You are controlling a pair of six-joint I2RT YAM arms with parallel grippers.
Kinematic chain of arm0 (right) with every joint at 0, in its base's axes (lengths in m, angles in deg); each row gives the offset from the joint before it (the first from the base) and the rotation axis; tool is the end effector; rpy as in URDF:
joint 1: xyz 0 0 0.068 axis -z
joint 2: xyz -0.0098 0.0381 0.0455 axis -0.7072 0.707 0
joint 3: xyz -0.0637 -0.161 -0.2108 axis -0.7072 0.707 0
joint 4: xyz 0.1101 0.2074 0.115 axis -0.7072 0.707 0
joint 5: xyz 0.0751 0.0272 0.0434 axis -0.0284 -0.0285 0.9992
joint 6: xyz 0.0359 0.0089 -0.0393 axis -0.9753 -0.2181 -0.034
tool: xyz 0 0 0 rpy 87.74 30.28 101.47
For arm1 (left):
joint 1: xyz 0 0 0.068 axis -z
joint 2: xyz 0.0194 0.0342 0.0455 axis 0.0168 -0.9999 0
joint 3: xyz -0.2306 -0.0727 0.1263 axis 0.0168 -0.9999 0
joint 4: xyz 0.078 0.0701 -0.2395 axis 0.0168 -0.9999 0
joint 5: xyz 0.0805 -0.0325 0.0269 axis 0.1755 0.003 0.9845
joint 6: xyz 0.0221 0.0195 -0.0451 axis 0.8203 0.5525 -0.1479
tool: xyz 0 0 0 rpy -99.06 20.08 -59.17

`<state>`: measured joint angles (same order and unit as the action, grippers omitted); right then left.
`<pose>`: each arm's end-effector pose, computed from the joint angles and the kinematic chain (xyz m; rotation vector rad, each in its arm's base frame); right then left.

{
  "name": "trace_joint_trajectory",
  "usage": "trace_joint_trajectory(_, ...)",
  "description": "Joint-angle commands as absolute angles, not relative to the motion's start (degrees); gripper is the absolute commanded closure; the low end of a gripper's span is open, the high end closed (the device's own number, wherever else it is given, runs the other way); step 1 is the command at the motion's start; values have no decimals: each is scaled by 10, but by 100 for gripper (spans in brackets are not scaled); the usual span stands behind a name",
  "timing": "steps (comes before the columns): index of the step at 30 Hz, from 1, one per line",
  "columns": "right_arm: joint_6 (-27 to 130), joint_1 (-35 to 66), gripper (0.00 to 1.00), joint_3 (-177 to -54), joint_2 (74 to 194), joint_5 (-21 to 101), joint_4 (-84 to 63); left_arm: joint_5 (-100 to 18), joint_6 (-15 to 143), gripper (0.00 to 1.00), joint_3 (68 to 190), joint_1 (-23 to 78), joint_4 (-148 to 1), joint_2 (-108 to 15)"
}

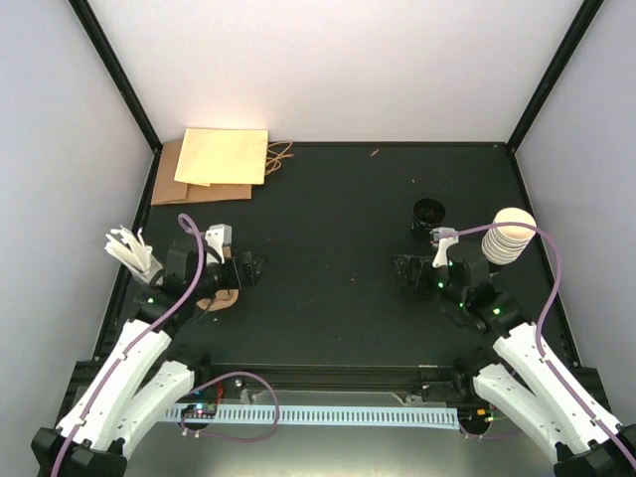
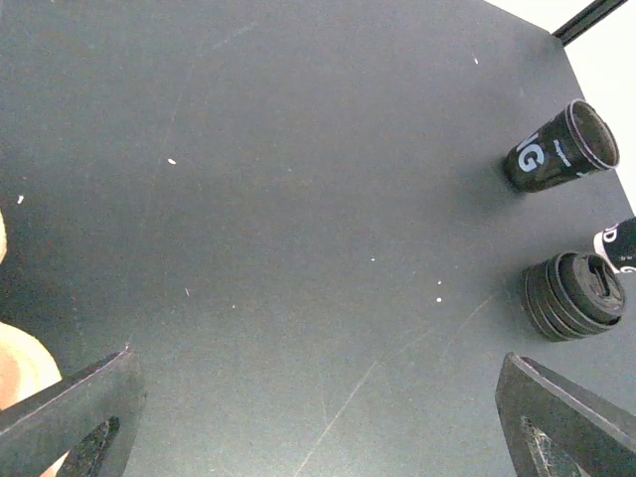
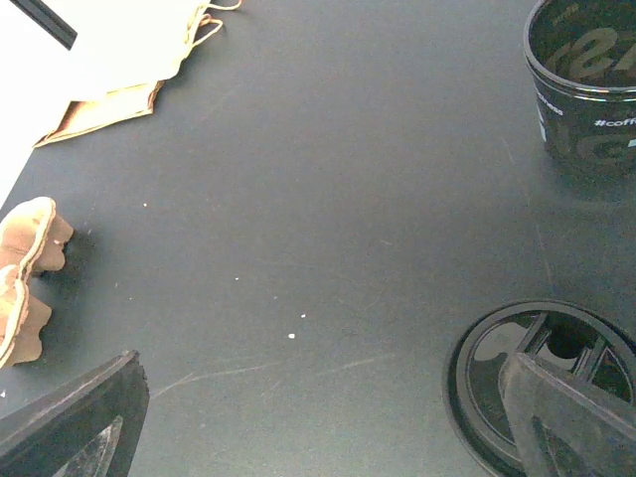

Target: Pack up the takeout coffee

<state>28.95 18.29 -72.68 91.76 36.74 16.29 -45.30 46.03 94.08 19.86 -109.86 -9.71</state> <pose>0.1379 0.0724 0.2543 0.0083 2.2182 0.6413 0.1368 -0.0552 0.2692 -0.0731 2.2651 -0.7035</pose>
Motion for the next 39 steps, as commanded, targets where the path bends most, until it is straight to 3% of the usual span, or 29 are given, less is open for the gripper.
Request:
trace_joint_trajectory(1,294,180,0,-732,917,374,143,-484,467,1,938,201,-1064,-120)
trace_joint_trajectory(7,310,179,0,-785,970,354,141,-492,473,1,959,201,-1043,-205)
trace_joint_trajectory(13,299,180,0,-845,1041,310,189,-405,528,1,1051,201,-1095,-305)
trace_joint_trajectory(19,301,180,0,-882,1089,286,234,-291,584,1,1193,201,-1161,-428)
trace_joint_trajectory(29,298,180,0,-859,1045,347,208,-98,636,1,1483,201,-1302,-745)
trace_joint_trajectory(39,321,180,0,-866,994,350,193,-53,737,4,1767,199,-1363,-1001)
